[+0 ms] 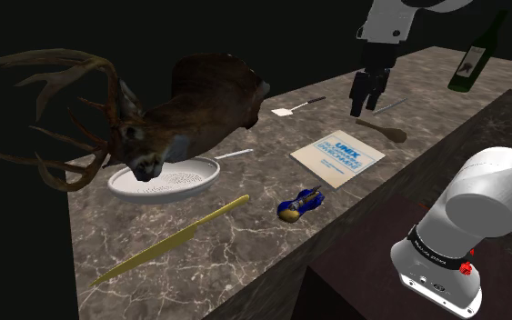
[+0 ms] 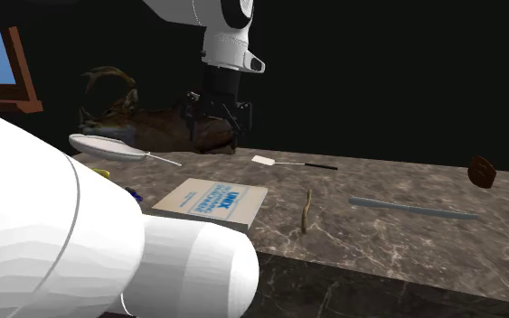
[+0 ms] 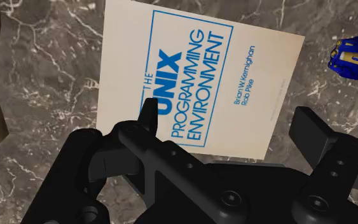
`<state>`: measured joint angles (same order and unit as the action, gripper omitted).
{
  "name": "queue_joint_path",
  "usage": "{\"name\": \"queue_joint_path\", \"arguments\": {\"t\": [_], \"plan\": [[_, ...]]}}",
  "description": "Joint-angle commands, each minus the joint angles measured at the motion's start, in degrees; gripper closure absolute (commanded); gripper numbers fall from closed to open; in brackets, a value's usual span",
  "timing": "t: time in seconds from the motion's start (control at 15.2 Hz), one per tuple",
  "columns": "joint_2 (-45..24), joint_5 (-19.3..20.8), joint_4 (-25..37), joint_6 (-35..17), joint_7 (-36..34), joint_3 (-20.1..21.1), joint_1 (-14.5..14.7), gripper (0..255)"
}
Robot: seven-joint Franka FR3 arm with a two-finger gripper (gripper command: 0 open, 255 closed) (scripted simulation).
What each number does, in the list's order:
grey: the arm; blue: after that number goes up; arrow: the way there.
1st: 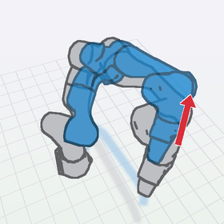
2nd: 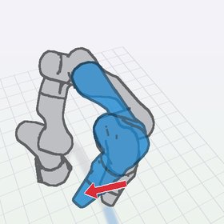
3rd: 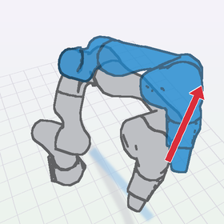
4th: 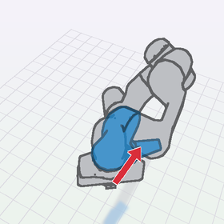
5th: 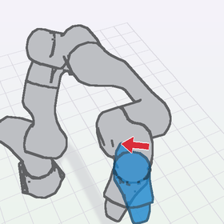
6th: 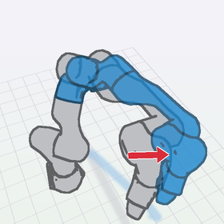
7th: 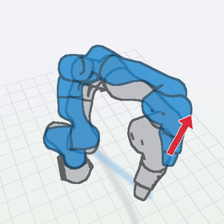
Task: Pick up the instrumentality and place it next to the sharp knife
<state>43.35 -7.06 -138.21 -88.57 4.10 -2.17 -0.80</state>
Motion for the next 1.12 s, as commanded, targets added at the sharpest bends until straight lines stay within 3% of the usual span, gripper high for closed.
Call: {"name": "queue_joint_path", "arguments": {"t": [0.0,0.59,1.06], "plan": [[0.0,0.0,0.0,0.0,0.0,0.0,0.0,0],[-12.3,10.5,4.3,-8.0,29.4,-11.2,3.0,0],[-25.9,13.2,12.7,-14.9,51.3,-17.9,6.2,0]]}}
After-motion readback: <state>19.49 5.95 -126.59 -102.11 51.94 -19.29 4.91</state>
